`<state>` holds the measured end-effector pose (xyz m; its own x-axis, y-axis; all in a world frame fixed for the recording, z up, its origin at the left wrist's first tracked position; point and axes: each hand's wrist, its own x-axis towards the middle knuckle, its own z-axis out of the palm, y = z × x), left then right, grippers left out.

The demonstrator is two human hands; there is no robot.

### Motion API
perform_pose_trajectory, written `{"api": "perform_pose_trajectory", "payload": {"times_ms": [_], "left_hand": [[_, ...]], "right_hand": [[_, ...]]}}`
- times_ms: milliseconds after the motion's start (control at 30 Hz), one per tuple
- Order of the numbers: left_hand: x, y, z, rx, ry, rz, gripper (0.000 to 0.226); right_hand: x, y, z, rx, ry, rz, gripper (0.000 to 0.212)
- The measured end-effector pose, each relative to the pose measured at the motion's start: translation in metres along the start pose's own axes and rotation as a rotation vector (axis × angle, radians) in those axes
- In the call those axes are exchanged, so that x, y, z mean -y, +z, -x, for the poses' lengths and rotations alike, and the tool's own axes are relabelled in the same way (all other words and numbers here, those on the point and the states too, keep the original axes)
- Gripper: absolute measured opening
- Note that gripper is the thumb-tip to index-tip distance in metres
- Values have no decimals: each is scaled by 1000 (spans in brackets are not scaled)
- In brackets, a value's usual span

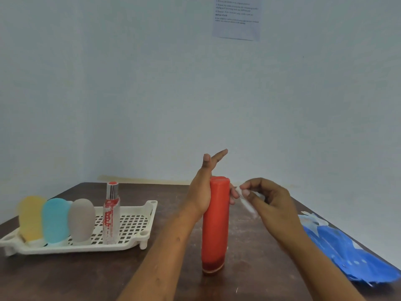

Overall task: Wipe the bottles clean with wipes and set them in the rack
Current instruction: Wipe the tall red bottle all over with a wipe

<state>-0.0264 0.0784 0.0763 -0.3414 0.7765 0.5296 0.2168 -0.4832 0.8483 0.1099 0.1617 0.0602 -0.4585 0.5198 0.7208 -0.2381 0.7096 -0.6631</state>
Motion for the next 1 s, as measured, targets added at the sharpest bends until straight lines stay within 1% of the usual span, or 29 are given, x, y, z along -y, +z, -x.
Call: {"api": "perform_pose_trajectory", "payload": {"times_ms": [100,133,167,233,333,400,467,533,567,633,700,767,900,1000], "left_hand": [[0,3,0,-12,33,-22,68],[-1,4,0,-13,46,-27,70],[-2,5,0,-8,56,-32,72],[-2,8,0,5,78,-36,77],[-3,9,-1,19,104,-17,86],[-3,9,-1,24,102,-8,89],[-2,10,-2,19,88,8,91],[-1,12,-4,26,72,23,98],[0,12,-4,32,67,13,99],[1,13,-4,36,68,-10,91],[0,13,-3,31,62,-24,84],[0,12,-2,29,65,-30,81],[-2,11,-1,20,67,-26,76],[-1,11,-2,13,67,-20,77]], "right_hand": [[5,3,-4,-139,-115,-33,14],[10,2,-7,-149,-165,-16,13],[17,1,-9,-127,-220,30,13],[29,2,-14,-26,-321,186,17],[43,3,-19,126,-396,391,22],[54,2,-23,229,-395,389,21],[63,0,-25,319,-398,362,29],[67,-3,-27,369,-416,401,33],[67,-5,-29,377,-418,424,33],[62,-9,-34,364,-409,475,34],[58,-14,-39,343,-389,528,31],[57,-14,-40,338,-385,544,28],[64,-9,-31,359,-402,465,37],[64,-9,-29,357,-358,349,32]]}}
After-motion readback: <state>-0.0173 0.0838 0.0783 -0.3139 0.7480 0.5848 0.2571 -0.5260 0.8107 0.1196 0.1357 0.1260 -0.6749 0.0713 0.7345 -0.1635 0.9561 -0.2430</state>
